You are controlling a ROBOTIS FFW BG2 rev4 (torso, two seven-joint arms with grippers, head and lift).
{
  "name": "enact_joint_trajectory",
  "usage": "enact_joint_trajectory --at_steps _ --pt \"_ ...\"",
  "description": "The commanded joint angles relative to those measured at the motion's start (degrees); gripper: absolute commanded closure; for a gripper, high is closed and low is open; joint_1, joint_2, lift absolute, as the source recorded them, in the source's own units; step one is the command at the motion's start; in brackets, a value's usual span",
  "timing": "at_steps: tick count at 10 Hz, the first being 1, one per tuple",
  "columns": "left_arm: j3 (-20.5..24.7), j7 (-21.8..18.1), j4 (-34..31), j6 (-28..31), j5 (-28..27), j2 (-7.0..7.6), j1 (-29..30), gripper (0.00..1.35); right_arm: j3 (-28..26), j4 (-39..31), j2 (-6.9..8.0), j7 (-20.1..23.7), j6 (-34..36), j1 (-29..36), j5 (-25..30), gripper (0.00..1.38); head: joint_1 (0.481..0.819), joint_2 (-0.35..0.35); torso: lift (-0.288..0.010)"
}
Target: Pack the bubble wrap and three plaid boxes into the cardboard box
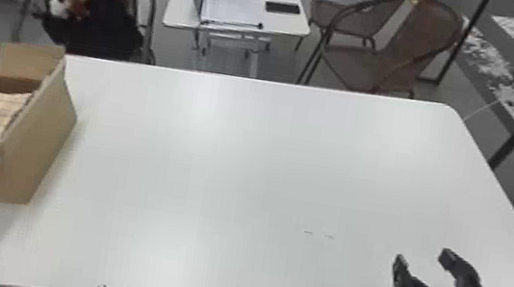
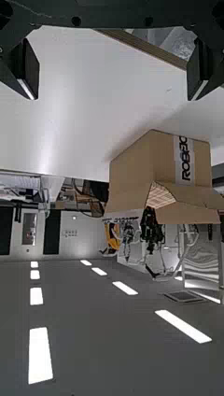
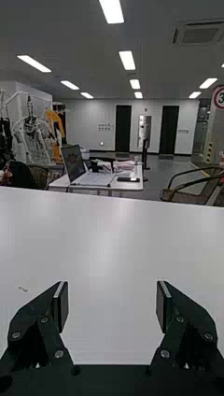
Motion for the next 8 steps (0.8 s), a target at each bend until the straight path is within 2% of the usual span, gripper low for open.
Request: enact_joint_trajectory --at_steps 1,3,4,5,8 --pt "-2.0 2.4 0.0 0.4 0.9 3.14 -1.1 0.12 0.0 -0.1 0.39 0.1 0.0 -0.1 0.8 0.51 0.695 0.007 -0.174" --pt "-4.9 6.9 0.0 0.9 1.9 7.00 -2.7 0.12 0.0 -0.1 0.39 0.1 0.0 -0.5 1.1 0.51 0.695 0.007 -0.174" --pt "-5.9 8.7 0.1 1.0 2.0 8.15 -3.2 0.12 0.0 -0.1 0.39 0.1 0.0 -0.6 1.3 0.51 0.695 0.005 -0.174" --pt "-6.4 9.5 0.0 1.1 2.2 8.67 -3.5 0.12 0.1 -0.2 0.39 0.1 0.0 -0.6 1.5 0.51 0.695 0.002 -0.174" --pt "-6.4 9.6 0.1 1.0 2.1 8.76 -3.7 0.11 0.1 -0.2 0.39 0.2 -0.1 -0.8 1.8 0.51 0.695 -0.004 -0.174"
